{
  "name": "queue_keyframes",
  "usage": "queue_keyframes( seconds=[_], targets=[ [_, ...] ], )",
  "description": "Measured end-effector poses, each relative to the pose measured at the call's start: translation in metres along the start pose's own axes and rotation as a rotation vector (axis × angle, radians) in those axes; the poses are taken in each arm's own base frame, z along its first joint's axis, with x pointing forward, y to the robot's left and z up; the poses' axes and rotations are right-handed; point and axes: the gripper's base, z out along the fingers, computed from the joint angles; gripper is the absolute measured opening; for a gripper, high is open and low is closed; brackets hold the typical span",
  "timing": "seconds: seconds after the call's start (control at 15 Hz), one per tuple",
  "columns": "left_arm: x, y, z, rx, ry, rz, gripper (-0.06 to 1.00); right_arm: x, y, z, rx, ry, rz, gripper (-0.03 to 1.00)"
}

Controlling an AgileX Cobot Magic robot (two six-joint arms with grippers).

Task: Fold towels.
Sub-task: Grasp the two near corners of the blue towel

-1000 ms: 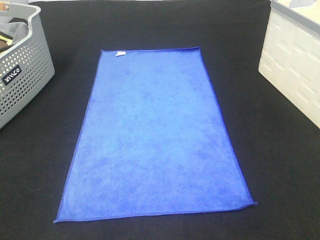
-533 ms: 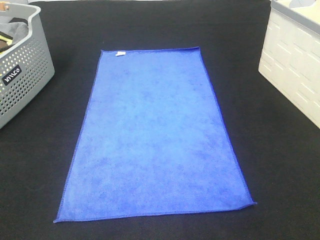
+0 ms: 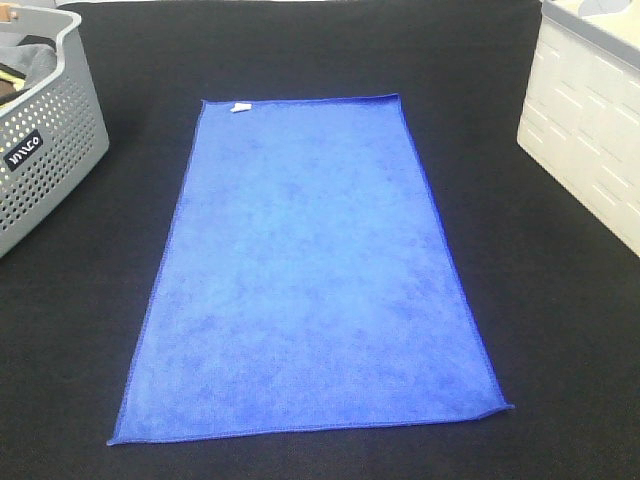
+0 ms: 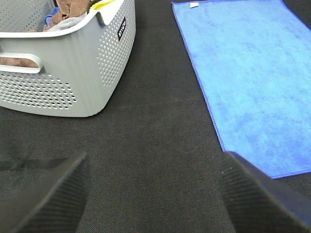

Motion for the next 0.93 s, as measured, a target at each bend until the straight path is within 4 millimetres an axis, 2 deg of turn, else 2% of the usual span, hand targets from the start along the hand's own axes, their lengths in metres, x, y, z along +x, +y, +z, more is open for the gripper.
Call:
queue_keyframes(
  seconds=[0.93],
  targets=[
    [0.0, 0.0, 0.0, 0.0, 0.0, 0.0, 0.71, 0.0, 0.0, 0.0, 0.0, 0.0, 0.0, 0.82]
  ],
)
